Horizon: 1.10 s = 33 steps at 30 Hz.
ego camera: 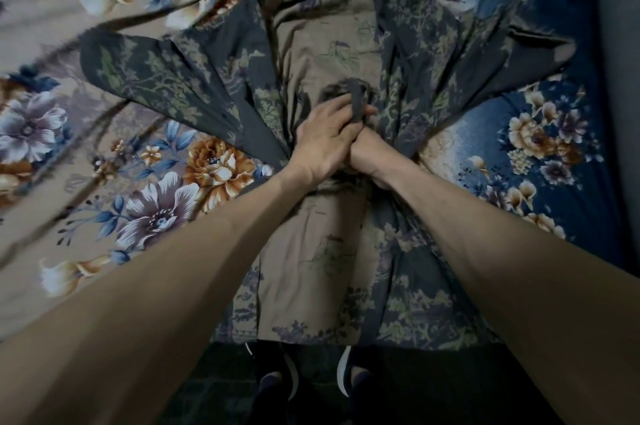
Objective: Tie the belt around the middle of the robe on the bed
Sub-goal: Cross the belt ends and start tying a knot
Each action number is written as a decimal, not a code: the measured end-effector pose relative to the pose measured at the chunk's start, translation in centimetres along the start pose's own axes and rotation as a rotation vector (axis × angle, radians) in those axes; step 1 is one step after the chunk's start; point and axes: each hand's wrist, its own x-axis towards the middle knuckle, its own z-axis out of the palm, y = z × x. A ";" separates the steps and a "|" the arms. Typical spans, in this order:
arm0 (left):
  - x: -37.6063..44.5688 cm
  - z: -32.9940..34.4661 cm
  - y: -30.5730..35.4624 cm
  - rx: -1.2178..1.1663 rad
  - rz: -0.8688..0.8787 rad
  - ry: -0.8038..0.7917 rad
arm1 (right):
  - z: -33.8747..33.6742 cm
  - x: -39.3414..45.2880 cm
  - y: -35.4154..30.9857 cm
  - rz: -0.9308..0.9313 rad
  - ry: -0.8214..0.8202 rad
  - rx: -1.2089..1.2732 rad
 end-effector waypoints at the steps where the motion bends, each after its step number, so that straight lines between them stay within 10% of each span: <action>1: 0.1 -0.1 0.3 0.067 0.021 0.007 | -0.3 0.5 0.5 -0.013 -0.151 0.152; 13: -0.6 -3.0 -1.1 0.324 -0.096 0.119 | -2.6 0.6 1.2 0.160 -0.327 0.687; 22: -1.9 -2.7 -0.8 0.307 -0.049 -0.020 | -2.6 -0.2 0.4 0.137 -0.079 0.539; 33: -1.6 -1.6 0.1 0.394 -0.039 -0.095 | -3.0 -1.2 1.4 0.365 -0.218 0.740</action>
